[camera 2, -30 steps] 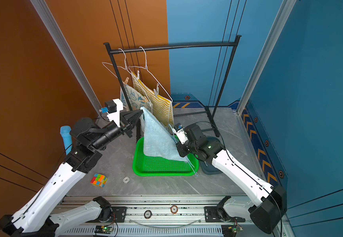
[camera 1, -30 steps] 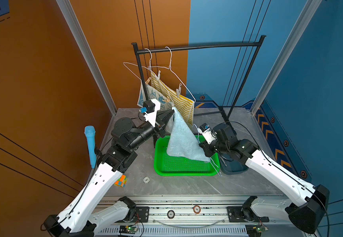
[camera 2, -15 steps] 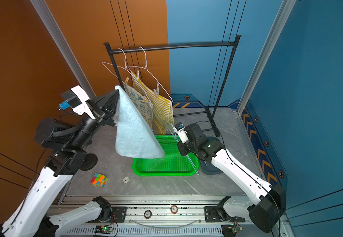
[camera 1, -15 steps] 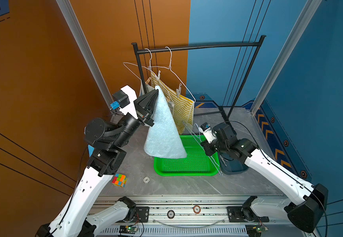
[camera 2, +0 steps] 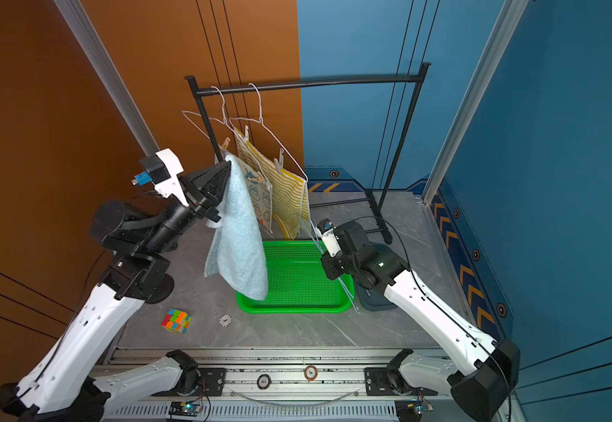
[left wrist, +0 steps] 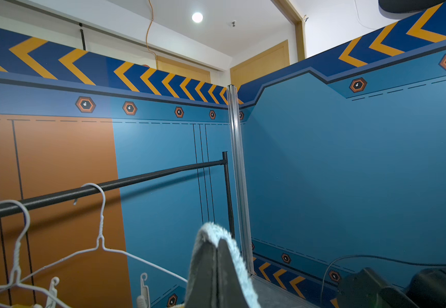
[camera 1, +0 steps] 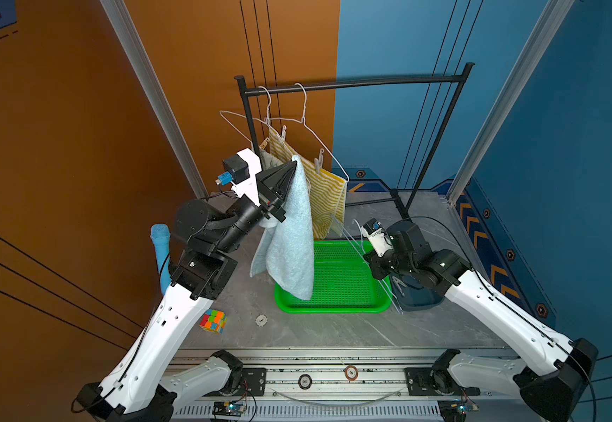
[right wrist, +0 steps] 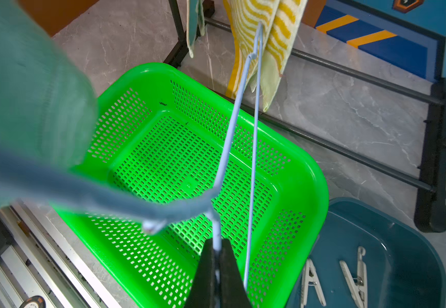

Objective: Remove the clothespins securing towels to the hanger
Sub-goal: Remove the towel from the hanger, then place the towel in the basket.

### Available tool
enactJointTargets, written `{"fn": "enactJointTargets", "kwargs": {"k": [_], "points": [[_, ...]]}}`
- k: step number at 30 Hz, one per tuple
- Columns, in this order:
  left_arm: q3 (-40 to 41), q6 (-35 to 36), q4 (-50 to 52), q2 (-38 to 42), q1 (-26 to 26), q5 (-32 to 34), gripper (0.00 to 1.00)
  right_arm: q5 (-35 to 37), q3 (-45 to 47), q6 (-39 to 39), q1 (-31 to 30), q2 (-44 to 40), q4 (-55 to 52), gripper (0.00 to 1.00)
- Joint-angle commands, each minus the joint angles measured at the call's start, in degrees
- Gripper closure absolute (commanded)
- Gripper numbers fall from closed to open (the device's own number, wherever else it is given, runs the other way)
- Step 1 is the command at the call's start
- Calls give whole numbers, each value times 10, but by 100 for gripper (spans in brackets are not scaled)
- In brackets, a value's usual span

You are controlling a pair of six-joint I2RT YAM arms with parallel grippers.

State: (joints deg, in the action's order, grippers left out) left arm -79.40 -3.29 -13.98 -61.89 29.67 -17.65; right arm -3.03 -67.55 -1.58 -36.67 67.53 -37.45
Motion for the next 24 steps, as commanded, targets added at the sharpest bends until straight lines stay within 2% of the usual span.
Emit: {"fn": "enactJointTargets", "kwargs": {"k": [1, 8, 13, 19, 24], "points": [[21, -14, -19, 6, 17, -28, 100, 39, -10, -9, 5, -30, -29, 100], [81, -26, -19, 6, 63, -35, 100, 68, -23, 0, 13, -56, -55, 100], [135, -38, -18, -2, 94, -18, 100, 85, -28, 3, 26, -64, -61, 100], [257, -55, -19, 7, 97, 77, 100, 84, -28, 1, 30, -64, -62, 100], [364, -85, -2, 22, 77, 145, 100, 87, -27, 1, 30, -64, -62, 100]]}}
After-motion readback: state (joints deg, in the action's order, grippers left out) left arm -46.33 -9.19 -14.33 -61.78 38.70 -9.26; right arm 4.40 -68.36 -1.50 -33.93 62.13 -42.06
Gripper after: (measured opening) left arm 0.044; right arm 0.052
